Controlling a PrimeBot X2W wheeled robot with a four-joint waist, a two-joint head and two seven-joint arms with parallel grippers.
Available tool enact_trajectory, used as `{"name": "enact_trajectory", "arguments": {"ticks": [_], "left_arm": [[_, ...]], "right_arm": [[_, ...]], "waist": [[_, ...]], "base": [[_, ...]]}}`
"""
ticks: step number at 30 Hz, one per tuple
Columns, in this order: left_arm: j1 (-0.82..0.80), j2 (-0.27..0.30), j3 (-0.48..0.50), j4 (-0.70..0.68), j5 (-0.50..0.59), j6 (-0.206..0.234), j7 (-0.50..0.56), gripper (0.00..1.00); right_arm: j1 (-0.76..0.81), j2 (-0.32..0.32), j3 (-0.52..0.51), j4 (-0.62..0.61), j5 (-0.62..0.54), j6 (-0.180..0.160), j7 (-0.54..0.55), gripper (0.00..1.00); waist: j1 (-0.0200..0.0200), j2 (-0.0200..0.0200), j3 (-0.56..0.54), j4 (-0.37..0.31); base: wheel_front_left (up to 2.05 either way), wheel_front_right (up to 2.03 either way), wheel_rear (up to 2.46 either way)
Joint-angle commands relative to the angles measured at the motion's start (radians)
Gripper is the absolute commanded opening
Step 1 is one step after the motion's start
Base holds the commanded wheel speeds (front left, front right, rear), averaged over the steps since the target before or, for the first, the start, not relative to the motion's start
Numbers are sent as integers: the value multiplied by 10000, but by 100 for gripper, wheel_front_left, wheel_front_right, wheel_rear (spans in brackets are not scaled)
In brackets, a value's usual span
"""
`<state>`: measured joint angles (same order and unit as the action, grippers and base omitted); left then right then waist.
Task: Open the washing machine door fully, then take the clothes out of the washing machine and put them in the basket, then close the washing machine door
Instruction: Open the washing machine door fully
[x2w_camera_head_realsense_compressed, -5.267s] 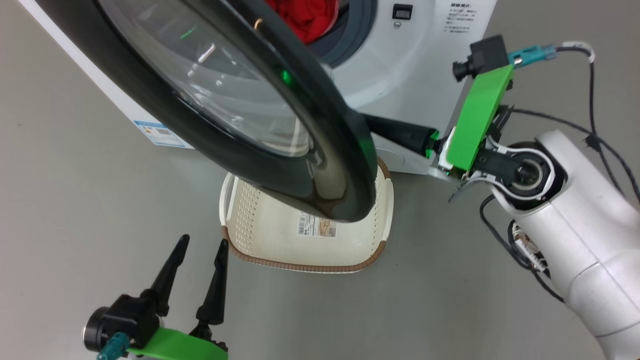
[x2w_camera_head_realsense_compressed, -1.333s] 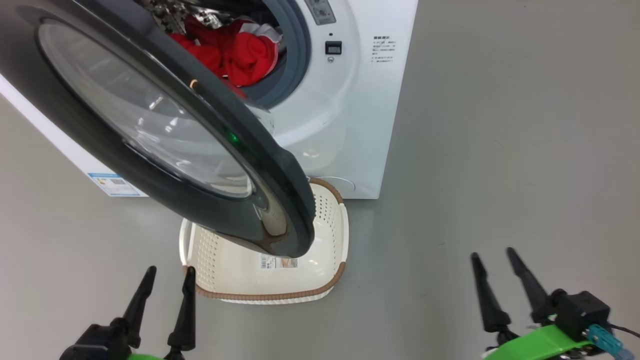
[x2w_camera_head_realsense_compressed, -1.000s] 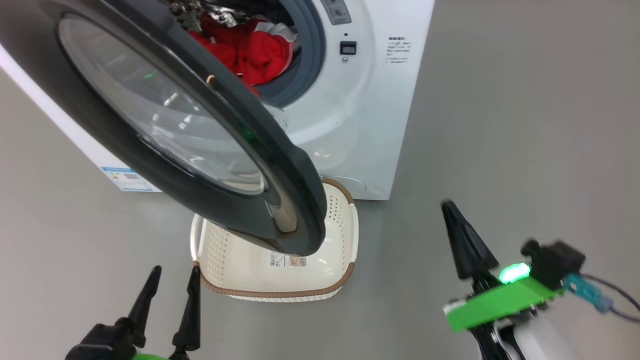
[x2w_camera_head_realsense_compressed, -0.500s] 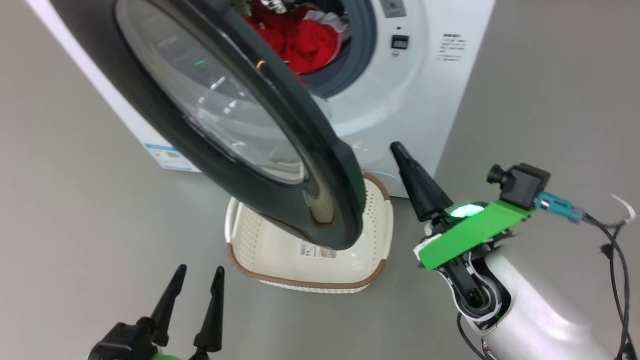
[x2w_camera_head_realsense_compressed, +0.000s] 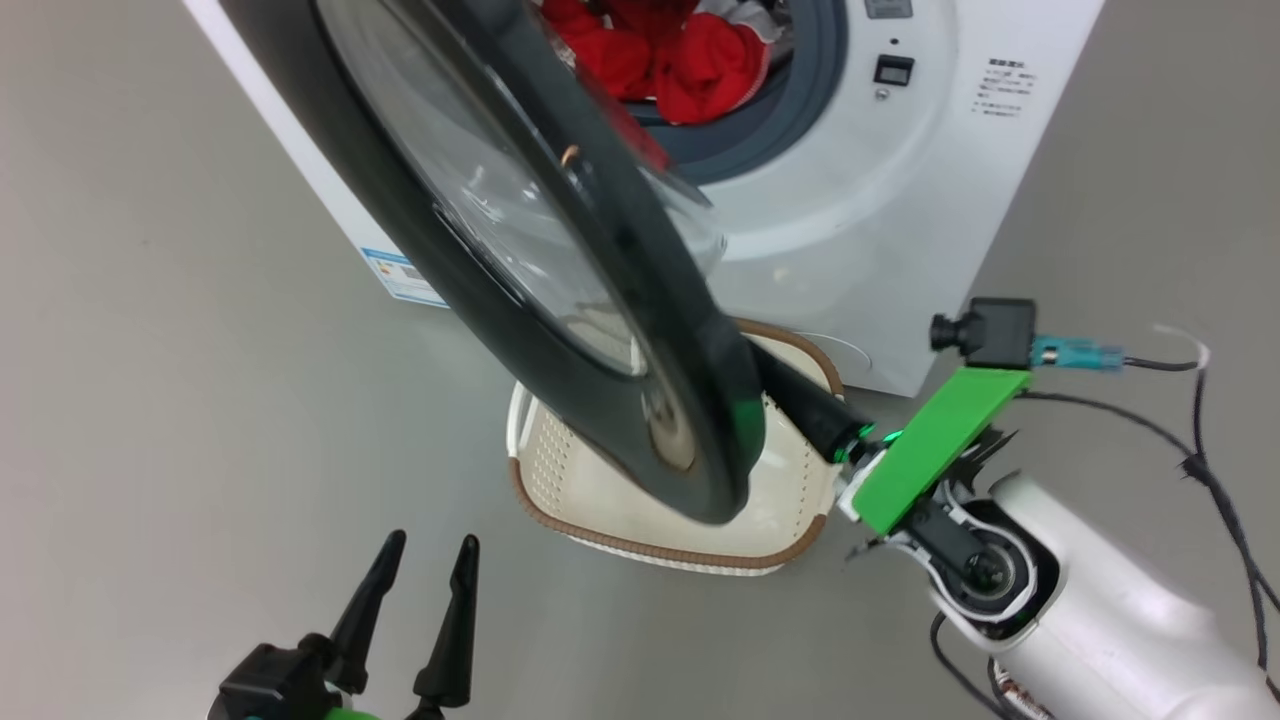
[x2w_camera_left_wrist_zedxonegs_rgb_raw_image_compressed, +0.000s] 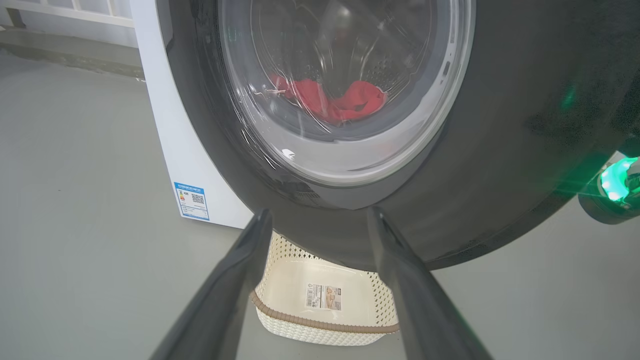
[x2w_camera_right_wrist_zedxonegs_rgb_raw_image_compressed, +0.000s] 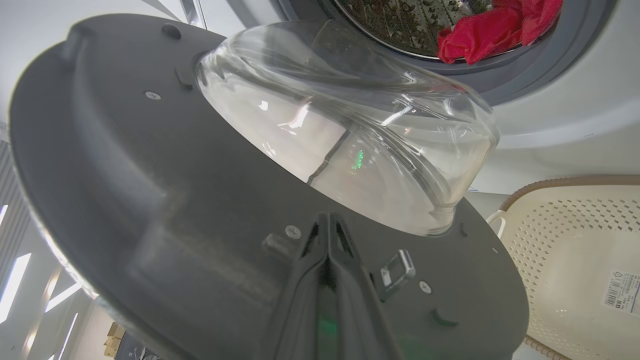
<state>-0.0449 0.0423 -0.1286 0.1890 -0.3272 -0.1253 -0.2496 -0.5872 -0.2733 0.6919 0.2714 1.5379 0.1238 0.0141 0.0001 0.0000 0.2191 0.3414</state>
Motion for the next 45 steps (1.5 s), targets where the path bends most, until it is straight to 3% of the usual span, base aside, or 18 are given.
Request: {"name": "enact_trajectory", "arguments": {"ticks": [1,19,31,41,45], "left_arm": [[-187,81,290,-237,-46,-54,-122,100],[520,80,558,-66,252,-54,-122,100],[802,80,1182,-443,148,49,-122,100],[837,80,1215,-503,133,77,-122,100],[820,80,1174,-447,173,52,-122,100]], "right_arm": [[90,243,264,-433,147,69,161,0],[1095,862,961,-913,438,69,553,0],[642,1634,1306,-597,402,69,1014,0],[691,1617,1262,-403,206,69,769,0],[835,1436,1181,-223,106,69,415,42]], "waist": [[0,0,-133,151],[0,0,-1200,1710],[0,0,-1194,1877],[0,0,-1275,1833],[0,0,-1343,1782]], "base": [[0,0,0],[0,0,0],[0,0,0],[0,0,0],[0,0,0]]}}
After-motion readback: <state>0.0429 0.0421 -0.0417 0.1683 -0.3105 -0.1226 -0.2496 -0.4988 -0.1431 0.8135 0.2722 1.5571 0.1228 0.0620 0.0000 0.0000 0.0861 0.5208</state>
